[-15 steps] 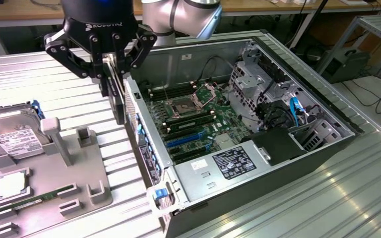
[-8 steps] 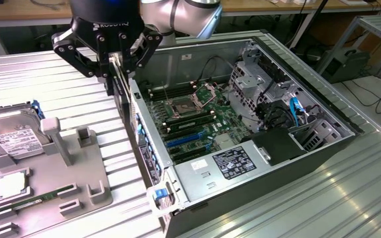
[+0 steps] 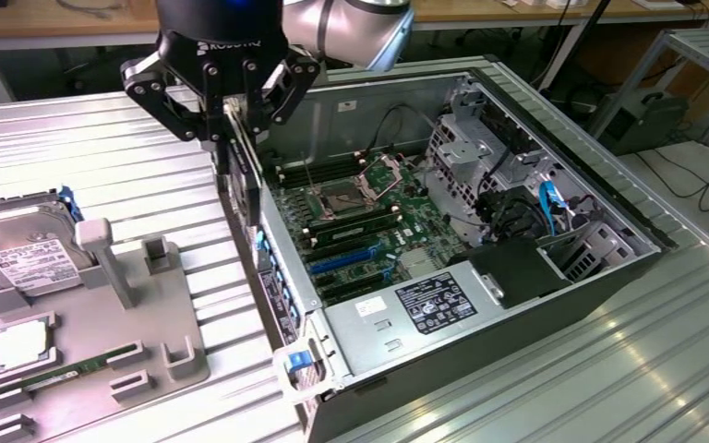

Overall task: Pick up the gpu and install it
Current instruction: 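Pick up the gpu and move the gpu toward the slot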

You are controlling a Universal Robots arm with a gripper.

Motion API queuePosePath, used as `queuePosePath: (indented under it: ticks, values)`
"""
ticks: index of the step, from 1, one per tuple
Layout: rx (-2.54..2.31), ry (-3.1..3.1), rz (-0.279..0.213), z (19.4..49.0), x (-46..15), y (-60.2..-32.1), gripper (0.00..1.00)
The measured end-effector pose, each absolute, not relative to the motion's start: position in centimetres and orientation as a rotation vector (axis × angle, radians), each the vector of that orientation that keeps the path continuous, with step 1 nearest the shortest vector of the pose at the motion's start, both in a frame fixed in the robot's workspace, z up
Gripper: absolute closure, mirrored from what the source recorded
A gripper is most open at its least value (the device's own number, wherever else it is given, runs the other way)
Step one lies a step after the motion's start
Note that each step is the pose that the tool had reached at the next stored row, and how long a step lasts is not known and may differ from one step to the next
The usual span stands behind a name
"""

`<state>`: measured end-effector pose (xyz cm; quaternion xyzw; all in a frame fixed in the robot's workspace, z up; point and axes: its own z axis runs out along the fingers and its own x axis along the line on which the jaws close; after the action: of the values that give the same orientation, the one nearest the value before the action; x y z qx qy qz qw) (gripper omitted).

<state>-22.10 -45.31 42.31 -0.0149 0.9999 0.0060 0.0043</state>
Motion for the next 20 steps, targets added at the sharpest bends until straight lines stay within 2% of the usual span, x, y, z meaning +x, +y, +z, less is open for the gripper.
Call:
queuePosePath:
  ticks: [20]
  values:
    - [-0.047, 3.133, 0.019, 42.1, -19.0, -45.3, 0.72]
